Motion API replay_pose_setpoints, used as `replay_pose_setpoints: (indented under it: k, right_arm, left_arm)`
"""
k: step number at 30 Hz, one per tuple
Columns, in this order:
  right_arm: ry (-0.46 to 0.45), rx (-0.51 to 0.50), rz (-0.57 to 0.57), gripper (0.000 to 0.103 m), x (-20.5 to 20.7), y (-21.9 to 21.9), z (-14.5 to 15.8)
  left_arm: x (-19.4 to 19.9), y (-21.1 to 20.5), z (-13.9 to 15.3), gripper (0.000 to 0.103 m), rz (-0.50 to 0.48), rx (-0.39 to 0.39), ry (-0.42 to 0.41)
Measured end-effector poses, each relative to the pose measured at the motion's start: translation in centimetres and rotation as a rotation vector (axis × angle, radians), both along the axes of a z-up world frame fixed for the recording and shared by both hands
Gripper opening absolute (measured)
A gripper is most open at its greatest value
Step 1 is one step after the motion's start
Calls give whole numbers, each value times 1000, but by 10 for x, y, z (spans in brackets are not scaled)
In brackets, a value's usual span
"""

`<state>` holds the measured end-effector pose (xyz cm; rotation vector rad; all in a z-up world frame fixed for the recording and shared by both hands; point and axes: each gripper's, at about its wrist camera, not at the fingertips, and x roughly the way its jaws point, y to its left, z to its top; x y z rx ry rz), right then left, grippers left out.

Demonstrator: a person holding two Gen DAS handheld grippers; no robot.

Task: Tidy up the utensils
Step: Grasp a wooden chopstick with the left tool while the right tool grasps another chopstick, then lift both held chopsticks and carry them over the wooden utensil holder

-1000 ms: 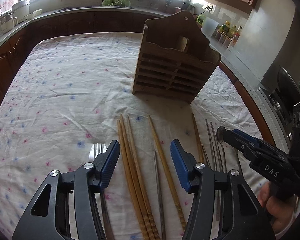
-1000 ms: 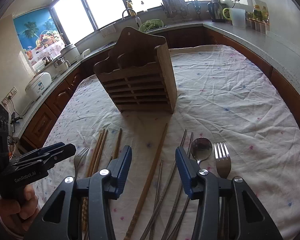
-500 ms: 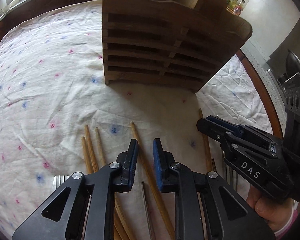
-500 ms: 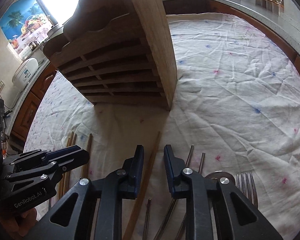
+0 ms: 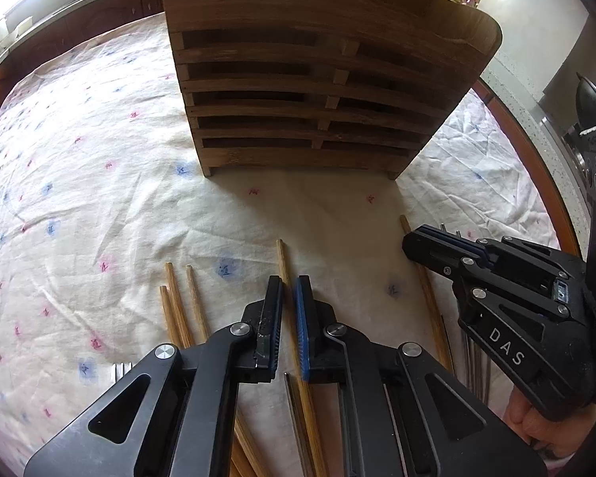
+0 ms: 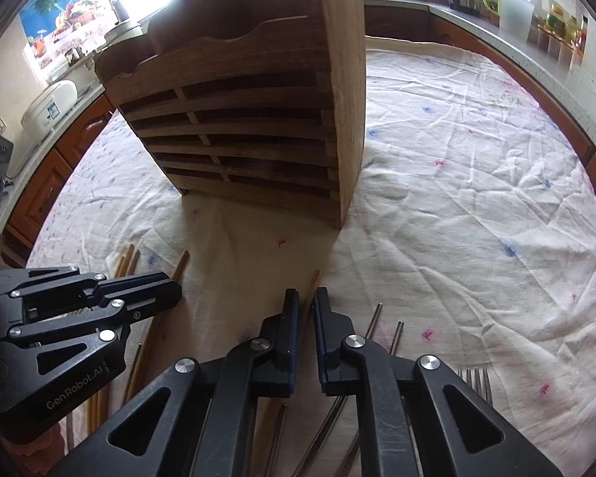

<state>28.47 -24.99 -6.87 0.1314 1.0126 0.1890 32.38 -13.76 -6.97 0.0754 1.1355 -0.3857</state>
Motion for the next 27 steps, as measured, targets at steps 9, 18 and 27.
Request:
replay_pose_setpoints:
  k: [9, 18, 27]
  right_arm:
    - [-40, 148, 2, 5, -20, -12, 25]
    - [-166, 202, 24, 5, -62, -20, 87]
    - [-283, 213, 34, 5, -117, -23, 134]
  left_arm:
    - [-30, 26, 43, 5, -10, -107, -47]
    - [-89, 65, 115, 5, -13, -226, -181]
    - [-146, 97, 162, 5, -13, -321, -288]
